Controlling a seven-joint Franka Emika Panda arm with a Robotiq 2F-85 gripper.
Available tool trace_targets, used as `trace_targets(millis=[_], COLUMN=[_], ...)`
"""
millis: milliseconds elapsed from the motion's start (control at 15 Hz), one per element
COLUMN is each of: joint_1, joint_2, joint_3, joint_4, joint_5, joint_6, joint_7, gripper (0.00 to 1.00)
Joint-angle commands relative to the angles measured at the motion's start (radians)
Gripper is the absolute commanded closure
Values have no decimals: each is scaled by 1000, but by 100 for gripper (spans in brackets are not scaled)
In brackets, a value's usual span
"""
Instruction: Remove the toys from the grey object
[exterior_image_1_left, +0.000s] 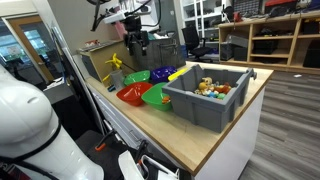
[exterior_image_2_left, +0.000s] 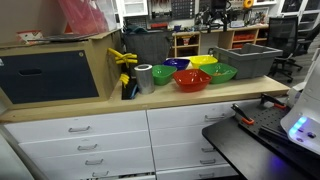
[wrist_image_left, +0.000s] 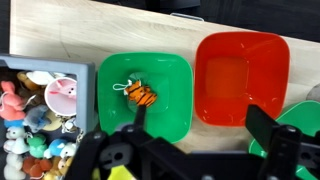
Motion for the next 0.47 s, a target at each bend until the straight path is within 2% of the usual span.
trace_targets(millis=[0,133,200,400], joint_1=[-4,-18,-4,-16], joint_2=[-6,54,3,36], joint_3=[-23,-52,-31,-54], joint_4=[21,82,19,48], joint_5=[18,63,26,47], joint_6=[-55,-173,-82,-136], joint_7=[-30,-27,-3,-15], gripper=[0,0,0,0])
